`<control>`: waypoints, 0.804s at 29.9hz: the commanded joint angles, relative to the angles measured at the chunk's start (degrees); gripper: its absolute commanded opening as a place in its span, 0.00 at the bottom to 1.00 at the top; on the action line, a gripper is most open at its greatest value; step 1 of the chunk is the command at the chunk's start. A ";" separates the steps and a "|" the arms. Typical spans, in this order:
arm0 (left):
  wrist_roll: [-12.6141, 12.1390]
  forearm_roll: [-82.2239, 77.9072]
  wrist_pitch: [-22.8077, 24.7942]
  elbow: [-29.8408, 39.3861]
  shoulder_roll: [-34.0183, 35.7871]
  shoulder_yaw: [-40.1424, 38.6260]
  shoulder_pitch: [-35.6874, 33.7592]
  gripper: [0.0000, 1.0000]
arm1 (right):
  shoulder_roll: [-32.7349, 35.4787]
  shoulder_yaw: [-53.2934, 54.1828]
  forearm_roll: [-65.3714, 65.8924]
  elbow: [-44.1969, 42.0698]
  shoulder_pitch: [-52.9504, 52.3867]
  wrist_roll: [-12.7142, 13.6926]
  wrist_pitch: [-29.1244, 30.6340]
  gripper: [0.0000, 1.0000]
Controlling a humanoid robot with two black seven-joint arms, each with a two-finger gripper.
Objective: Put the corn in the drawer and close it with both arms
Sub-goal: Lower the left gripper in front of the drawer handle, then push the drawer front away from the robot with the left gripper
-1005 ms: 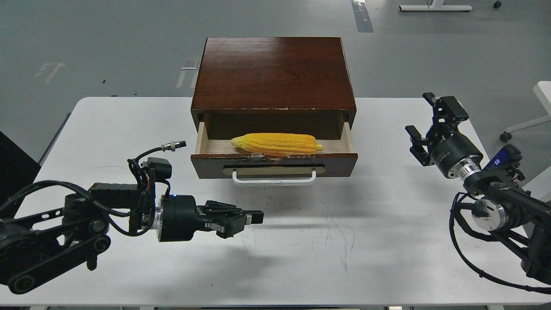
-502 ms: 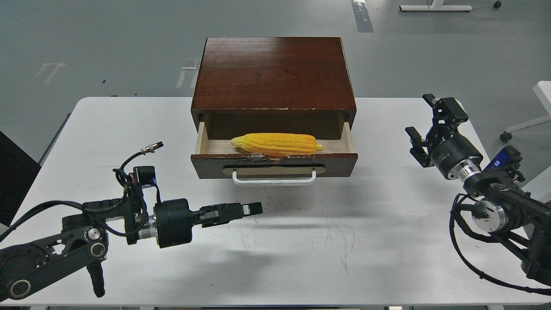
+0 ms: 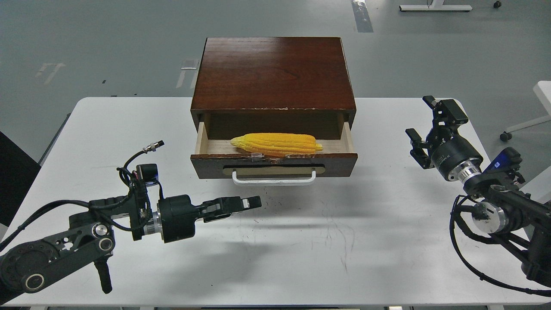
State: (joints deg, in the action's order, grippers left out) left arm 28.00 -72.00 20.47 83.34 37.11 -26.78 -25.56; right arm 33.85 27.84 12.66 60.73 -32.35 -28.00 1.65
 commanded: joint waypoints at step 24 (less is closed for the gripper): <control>0.00 5.02 0.09 -9.16 -3.45 -2.40 -3.35 0.00 | -0.01 0.29 0.00 0.00 0.71 0.00 -0.07 0.99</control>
State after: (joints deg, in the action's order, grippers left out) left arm 28.00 -68.78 20.67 74.46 33.92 -28.90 -28.31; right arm 33.84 27.93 12.66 60.87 -31.65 -28.00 1.68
